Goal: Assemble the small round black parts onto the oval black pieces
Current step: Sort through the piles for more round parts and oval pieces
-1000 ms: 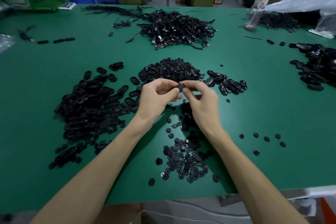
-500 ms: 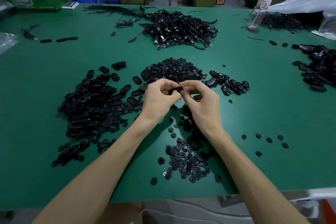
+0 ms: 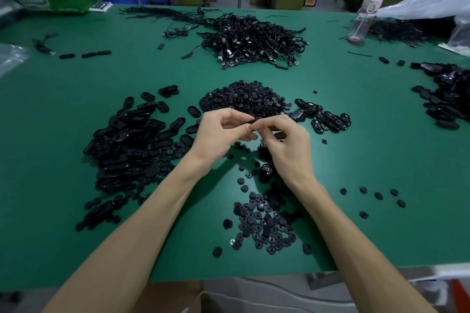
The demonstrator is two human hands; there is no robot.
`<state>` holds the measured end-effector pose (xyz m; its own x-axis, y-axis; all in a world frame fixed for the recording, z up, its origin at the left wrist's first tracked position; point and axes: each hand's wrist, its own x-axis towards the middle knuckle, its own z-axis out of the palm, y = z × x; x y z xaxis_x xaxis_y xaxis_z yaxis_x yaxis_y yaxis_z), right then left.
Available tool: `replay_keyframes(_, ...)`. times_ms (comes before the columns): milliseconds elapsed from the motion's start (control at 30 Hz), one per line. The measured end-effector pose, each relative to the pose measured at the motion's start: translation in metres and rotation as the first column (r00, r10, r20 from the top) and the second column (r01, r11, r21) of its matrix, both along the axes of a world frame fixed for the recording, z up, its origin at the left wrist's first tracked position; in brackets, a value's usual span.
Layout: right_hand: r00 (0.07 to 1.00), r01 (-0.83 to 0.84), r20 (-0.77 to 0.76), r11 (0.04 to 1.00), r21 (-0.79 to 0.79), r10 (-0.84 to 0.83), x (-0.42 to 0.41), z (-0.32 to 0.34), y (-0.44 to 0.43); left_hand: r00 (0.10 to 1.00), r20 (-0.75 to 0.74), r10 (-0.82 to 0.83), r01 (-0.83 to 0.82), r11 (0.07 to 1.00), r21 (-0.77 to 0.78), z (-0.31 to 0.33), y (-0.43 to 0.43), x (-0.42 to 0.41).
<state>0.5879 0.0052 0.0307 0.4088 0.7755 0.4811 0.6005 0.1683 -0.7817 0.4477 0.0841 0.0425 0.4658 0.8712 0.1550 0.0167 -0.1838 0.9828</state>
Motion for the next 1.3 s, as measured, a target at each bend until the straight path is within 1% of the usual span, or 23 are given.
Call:
replay_keyframes(67,1.0,-0.006,-0.001,1.0,-0.003,0.006,0.0,0.0,0.0,1.0,-0.017,0.005,-0.004,0.998,0.058,-0.001,0.0,0.0)
replay_keyframes(133,1.0,0.001,-0.021,1.0,-0.001,-0.001,0.0,0.0,0.001,0.995,-0.096,0.039,-0.02,0.982,0.187,-0.001,0.0,0.0)
replay_keyframes(167,0.999,0.024,-0.036,1.0,0.004,-0.023,0.0,0.001,0.001,0.983,-0.16,0.092,-0.046,0.962,0.269,-0.001,0.001,-0.001)
replay_keyframes(200,0.996,0.066,-0.058,0.998,0.012,-0.066,0.001,0.001,0.001,0.956,-0.23,0.18,-0.09,0.93,0.356,0.0,0.003,-0.002)
replay_keyframes(233,0.988,0.124,-0.091,0.992,0.019,-0.122,0.004,0.002,0.001,0.907,-0.298,0.296,-0.145,0.887,0.439,0.0,0.007,-0.005)
replay_keyframes(267,0.975,0.188,-0.126,0.982,0.019,-0.185,0.007,0.004,0.002,0.83,-0.361,0.426,-0.2,0.831,0.519,0.0,0.012,-0.009)
replay_keyframes(333,0.942,0.304,-0.145,0.953,-0.002,-0.301,0.012,0.005,0.003,0.609,-0.476,0.635,-0.257,0.726,0.638,-0.002,0.025,-0.025)
replay_keyframes(367,0.931,0.338,-0.139,0.941,-0.021,-0.338,0.014,0.004,0.003,0.481,-0.544,0.687,-0.257,0.704,0.662,-0.002,0.03,-0.033)
replay_keyframes(400,0.926,0.349,-0.135,0.936,-0.048,-0.352,0.015,0.004,0.004,0.362,-0.612,0.703,-0.256,0.706,0.66,-0.002,0.035,-0.041)
replay_keyframes(433,0.927,0.341,-0.138,0.936,-0.087,-0.35,0.016,0.003,0.004,0.27,-0.673,0.689,-0.26,0.725,0.638,-0.001,0.038,-0.048)
replay_keyframes(467,0.93,0.322,-0.143,0.938,-0.131,-0.339,0.017,0.002,0.004,0.208,-0.722,0.66,-0.267,0.748,0.607,-0.001,0.04,-0.053)
replay_keyframes(500,0.934,0.303,-0.142,0.937,-0.175,-0.328,0.017,0.001,0.005,0.17,-0.754,0.635,-0.272,0.766,0.583,-0.001,0.042,-0.056)
replay_keyframes(567,0.941,0.287,-0.113,0.928,-0.238,-0.32,0.018,0.0,0.004,0.136,-0.774,0.618,-0.27,0.775,0.571,-0.002,0.045,-0.06)
replay_keyframes(633,0.947,0.286,-0.077,0.929,-0.234,-0.311,0.017,-0.001,0.004,0.14,-0.764,0.63,-0.279,0.766,0.58,-0.004,0.049,-0.063)
replay_keyframes(700,0.965,0.26,0.009,0.944,-0.203,-0.264,0.015,-0.002,0.004,0.155,-0.741,0.653,-0.302,0.746,0.594,-0.006,0.051,-0.066)
replay_keyframes(800,0.981,0.124,0.178,0.963,-0.239,-0.082,0.012,-0.005,0.006,0.183,-0.707,0.683,-0.339,0.719,0.606,-0.009,0.051,-0.064)
replay_keyframes(867,0.952,0.036,0.3,0.956,-0.291,0.056,0.01,-0.007,0.008,0.218,-0.653,0.726,-0.371,0.68,0.632,-0.009,0.051,-0.061)
replay_keyframes(933,0.887,-0.004,0.426,0.927,-0.375,0.177,0.008,-0.01,0.009,0.276,-0.546,0.791,-0.395,0.612,0.685,-0.008,0.051,-0.056)
replay_keyframes(967,0.852,-0.006,0.471,0.905,-0.426,0.228,0.008,-0.012,0.01,0.323,-0.487,0.812,-0.406,0.583,0.703,-0.007,0.051,-0.053)
replay_keyframes(1033,0.819,-0.001,0.499,0.869,-0.495,0.285,0.008,-0.015,0.011,0.429,-0.388,0.816,-0.434,0.562,0.704,-0.006,0.05,-0.049)
replay_keyframes(1100,0.821,-0.002,0.496,0.87,-0.493,0.283,0.008,-0.016,0.011,0.512,-0.341,0.788,-0.455,0.585,0.671,-0.006,0.048,-0.048)
replay_keyframes(1200,0.833,-0.019,0.497,0.911,-0.413,0.243,0.007,-0.013,0.01,0.594,-0.308,0.743,-0.471,0.632,0.616,-0.007,0.046,-0.048)
replay_keyframes(1300,0.869,-0.014,0.462,0.943,-0.334,0.176,0.007,-0.012,0.008,0.738,-0.249,0.628,-0.428,0.72,0.546,-0.002,0.042,-0.045)
